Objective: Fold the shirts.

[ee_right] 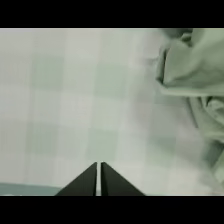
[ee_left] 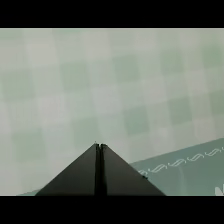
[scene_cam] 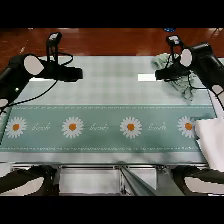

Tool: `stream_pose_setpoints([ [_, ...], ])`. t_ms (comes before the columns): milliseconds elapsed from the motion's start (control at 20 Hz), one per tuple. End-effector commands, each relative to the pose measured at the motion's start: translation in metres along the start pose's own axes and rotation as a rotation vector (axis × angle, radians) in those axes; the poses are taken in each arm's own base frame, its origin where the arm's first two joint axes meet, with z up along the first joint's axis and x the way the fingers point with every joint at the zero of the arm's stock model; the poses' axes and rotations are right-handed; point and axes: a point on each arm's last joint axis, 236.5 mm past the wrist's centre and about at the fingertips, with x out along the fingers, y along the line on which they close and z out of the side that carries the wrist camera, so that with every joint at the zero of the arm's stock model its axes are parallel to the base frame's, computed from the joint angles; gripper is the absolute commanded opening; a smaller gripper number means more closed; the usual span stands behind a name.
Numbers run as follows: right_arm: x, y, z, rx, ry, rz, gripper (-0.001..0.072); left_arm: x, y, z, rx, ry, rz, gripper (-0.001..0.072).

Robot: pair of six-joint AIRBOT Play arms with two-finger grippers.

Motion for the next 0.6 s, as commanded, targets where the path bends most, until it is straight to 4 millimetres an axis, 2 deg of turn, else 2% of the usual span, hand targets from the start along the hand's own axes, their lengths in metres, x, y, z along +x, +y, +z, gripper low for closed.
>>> stream_pose_setpoints([
  [0, -0.006, -0.015, 0.053, -0.056, -0.223, -0.068, 0.0414, 0.005, 0.005, 0.029, 0.004, -0.12, 0.013, 0.026],
  [50, -0.008, -0.025, 0.067, -0.07, -0.283, -0.105, 0.0417, 0.006, 0.008, 0.039, 0.003, -0.162, 0.017, 0.0518],
  [150, -0.008, -0.058, 0.085, -0.012, -0.357, -0.172, 0.0417, 0.005, 0.021, 0.054, 0.018, -0.224, 0.052, 0.0509],
  [200, -0.001, -0.082, 0.084, 0.058, -0.357, -0.198, 0.0416, 0.002, 0.028, 0.06, 0.021, -0.246, 0.069, 0.0508],
  [300, 0.024, -0.129, 0.072, 0.208, -0.321, -0.218, 0.0416, -0.003, 0.044, 0.069, -0.003, -0.279, 0.09, 0.0508],
  [400, 0.052, -0.163, 0.06, 0.35, -0.276, -0.192, 0.0415, -0.006, 0.059, 0.072, -0.023, -0.288, 0.109, 0.0508],
  [500, 0.081, -0.183, 0.045, 0.437, -0.212, -0.157, 0.0415, -0.008, 0.068, 0.072, -0.036, -0.288, 0.121, 0.0508],
  [550, 0.096, -0.186, 0.038, 0.461, -0.174, -0.136, 0.0415, -0.008, 0.068, 0.072, -0.037, -0.289, 0.123, 0.0508],
])
